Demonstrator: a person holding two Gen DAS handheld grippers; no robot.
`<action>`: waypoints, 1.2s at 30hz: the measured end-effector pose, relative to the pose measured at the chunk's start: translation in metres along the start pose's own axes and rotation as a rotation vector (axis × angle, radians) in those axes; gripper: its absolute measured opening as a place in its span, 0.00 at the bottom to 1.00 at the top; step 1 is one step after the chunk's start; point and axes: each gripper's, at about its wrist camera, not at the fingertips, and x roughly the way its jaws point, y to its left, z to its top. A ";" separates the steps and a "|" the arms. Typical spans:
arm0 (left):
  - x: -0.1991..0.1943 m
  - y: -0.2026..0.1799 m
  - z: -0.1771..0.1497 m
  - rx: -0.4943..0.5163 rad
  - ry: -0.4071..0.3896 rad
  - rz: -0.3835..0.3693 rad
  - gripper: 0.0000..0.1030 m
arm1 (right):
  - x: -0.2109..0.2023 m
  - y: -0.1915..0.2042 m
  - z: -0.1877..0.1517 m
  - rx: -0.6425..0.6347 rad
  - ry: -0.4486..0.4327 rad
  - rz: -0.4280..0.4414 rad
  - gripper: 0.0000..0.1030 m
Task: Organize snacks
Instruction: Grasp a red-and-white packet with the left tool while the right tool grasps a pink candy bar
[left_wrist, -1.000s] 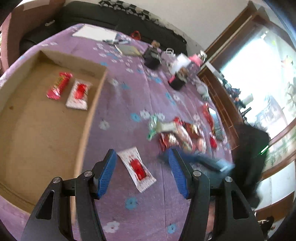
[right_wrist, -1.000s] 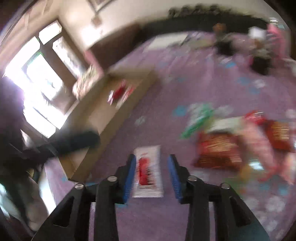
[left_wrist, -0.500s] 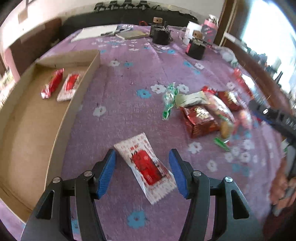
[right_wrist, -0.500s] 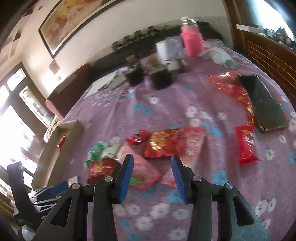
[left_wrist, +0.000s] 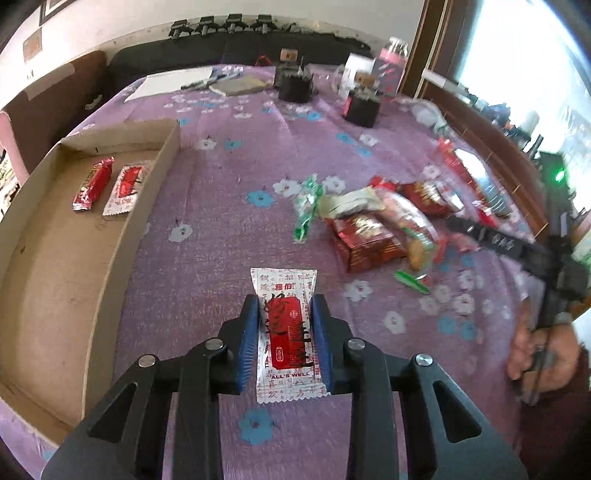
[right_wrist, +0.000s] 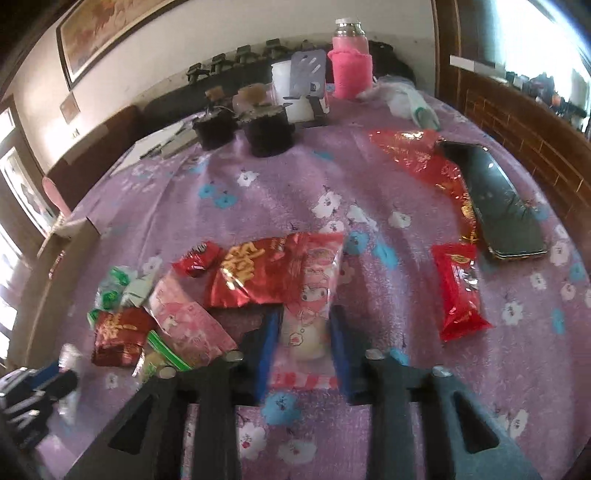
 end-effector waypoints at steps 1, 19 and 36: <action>-0.007 0.002 0.000 -0.008 -0.010 -0.018 0.25 | -0.002 -0.001 -0.002 0.009 0.002 0.006 0.26; -0.093 0.159 0.007 -0.265 -0.133 0.031 0.25 | -0.088 0.050 0.000 0.002 -0.101 0.225 0.25; -0.005 0.236 0.070 -0.369 -0.001 0.004 0.25 | -0.022 0.290 0.003 -0.320 0.102 0.480 0.25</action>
